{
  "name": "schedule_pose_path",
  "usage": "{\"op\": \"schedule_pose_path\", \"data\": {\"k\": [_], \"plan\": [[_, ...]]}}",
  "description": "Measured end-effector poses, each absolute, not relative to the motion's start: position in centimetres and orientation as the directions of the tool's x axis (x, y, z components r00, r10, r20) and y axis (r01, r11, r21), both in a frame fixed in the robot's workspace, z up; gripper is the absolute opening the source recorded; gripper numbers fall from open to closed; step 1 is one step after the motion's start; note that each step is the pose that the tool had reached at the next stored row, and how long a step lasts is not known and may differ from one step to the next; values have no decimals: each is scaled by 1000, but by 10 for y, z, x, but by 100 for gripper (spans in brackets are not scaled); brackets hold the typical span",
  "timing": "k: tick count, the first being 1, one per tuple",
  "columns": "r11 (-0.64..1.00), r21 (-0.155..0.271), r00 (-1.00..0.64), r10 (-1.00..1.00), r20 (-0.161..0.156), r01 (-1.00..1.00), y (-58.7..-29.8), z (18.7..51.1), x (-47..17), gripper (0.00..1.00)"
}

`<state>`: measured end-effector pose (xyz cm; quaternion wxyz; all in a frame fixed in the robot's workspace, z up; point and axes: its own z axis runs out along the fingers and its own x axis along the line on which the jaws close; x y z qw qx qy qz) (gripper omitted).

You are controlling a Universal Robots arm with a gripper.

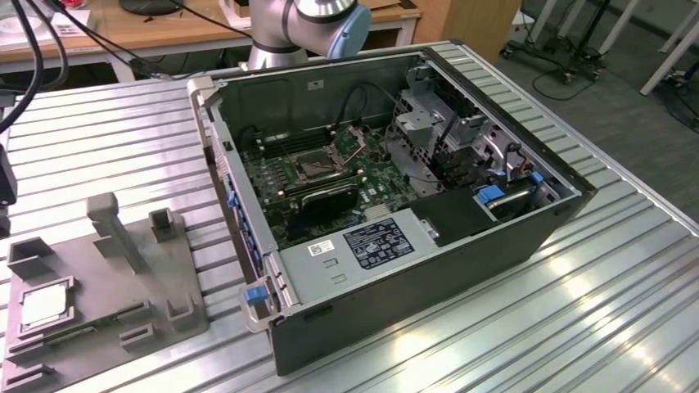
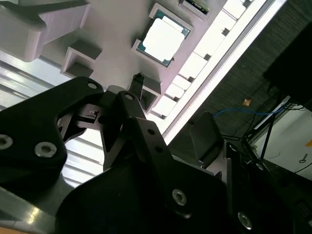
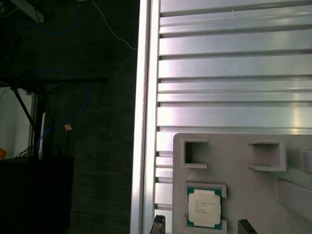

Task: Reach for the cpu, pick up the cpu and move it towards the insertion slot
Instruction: 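Reach for the cpu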

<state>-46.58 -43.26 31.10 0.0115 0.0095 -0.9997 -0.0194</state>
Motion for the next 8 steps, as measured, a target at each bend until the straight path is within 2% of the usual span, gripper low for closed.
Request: {"op": "schedule_pose_path", "data": {"k": [8], "plan": [[999, 38, -1000, -19, 21, -19, -434, 302, -466, 66]]}}
